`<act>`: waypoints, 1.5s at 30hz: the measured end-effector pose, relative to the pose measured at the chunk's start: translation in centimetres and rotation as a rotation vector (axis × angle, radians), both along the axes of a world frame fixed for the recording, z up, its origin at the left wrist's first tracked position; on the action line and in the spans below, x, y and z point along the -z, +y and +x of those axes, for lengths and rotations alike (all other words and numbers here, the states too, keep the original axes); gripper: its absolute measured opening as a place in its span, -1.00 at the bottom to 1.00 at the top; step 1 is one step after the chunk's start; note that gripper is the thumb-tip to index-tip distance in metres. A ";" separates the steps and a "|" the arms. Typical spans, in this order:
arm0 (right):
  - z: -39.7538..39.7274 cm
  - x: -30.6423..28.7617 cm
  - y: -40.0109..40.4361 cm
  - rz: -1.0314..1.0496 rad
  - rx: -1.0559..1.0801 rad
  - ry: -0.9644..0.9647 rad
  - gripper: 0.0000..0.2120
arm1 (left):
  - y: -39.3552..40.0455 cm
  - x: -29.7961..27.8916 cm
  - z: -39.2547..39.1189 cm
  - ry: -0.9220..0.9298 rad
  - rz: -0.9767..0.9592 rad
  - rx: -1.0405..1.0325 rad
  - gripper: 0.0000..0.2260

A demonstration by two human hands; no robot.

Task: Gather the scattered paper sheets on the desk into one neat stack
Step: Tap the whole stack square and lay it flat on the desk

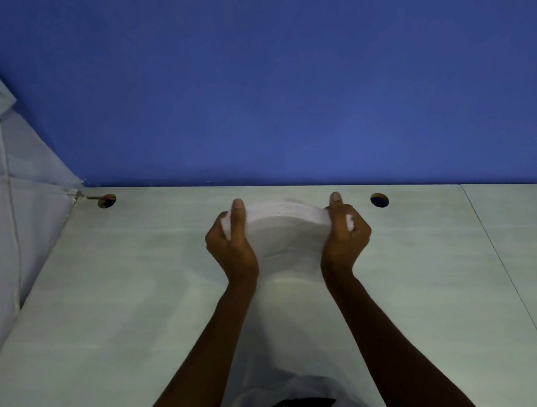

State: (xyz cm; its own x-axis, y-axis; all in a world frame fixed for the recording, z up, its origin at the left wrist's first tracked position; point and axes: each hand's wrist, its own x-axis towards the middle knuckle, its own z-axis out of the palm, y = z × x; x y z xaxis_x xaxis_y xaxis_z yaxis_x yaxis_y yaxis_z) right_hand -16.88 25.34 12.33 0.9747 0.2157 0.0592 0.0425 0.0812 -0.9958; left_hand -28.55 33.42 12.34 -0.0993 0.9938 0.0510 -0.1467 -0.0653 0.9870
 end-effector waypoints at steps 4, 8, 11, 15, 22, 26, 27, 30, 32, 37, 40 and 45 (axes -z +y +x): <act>0.2 0.1 0.4 0.000 0.014 0.063 -0.58 | 0.3 0.1 0.6 0.011 -0.026 -0.062 -0.65; 0.2 -0.3 1.1 -0.034 0.029 0.103 -0.60 | 0.8 -0.7 1.1 -0.009 0.027 -0.065 -0.59; 0.4 -0.3 1.6 -0.066 -0.019 0.095 -0.65 | 0.8 -0.1 1.5 0.012 0.001 -0.041 -0.74; 0.9 -0.2 2.1 -0.092 -0.013 0.047 -0.62 | 1.4 0.9 1.4 0.062 -0.049 -0.089 -0.70; 0.7 -0.4 2.5 -0.136 -0.019 0.047 -0.73 | 1.4 0.2 2.1 0.081 -0.057 -0.058 -0.65; 0.4 -0.3 2.6 -0.127 0.008 0.044 -0.73 | 1.6 0.2 2.2 0.079 -0.086 -0.087 -0.67; 0.4 -0.3 2.6 -0.129 0.010 0.050 -0.75 | 1.5 0.3 2.2 0.084 -0.081 -0.084 -0.66; 0.5 0.1 2.4 -0.133 0.026 0.042 -0.70 | 1.2 0.4 1.8 0.049 -0.094 -0.104 -0.75; 0.5 0.3 2.1 -0.130 0.022 0.036 -0.70 | 0.8 0.5 1.7 0.019 -0.080 -0.061 -0.66; 0.1 0.6 1.4 -0.122 -0.022 0.021 -0.60 | 0.0 0.9 0.9 0.028 -0.050 0.043 -0.57; -0.6 1.1 0.5 -0.128 -0.068 -0.031 -0.44 | -0.8 1.8 -0.1 0.108 -0.003 0.124 -0.58; -0.4 2.0 -0.2 -0.033 -0.084 -0.012 -0.47 | -0.7 2.1 -1.5 0.238 -0.080 0.271 -0.34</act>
State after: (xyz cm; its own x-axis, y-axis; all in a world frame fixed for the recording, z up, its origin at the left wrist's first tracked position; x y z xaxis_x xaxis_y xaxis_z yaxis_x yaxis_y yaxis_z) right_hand -17.31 25.19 10.36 0.9522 0.2990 0.0623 0.0488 0.0522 -0.9974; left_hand -30.08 32.77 10.24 0.1733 0.9841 -0.0378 0.0861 0.0231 0.9960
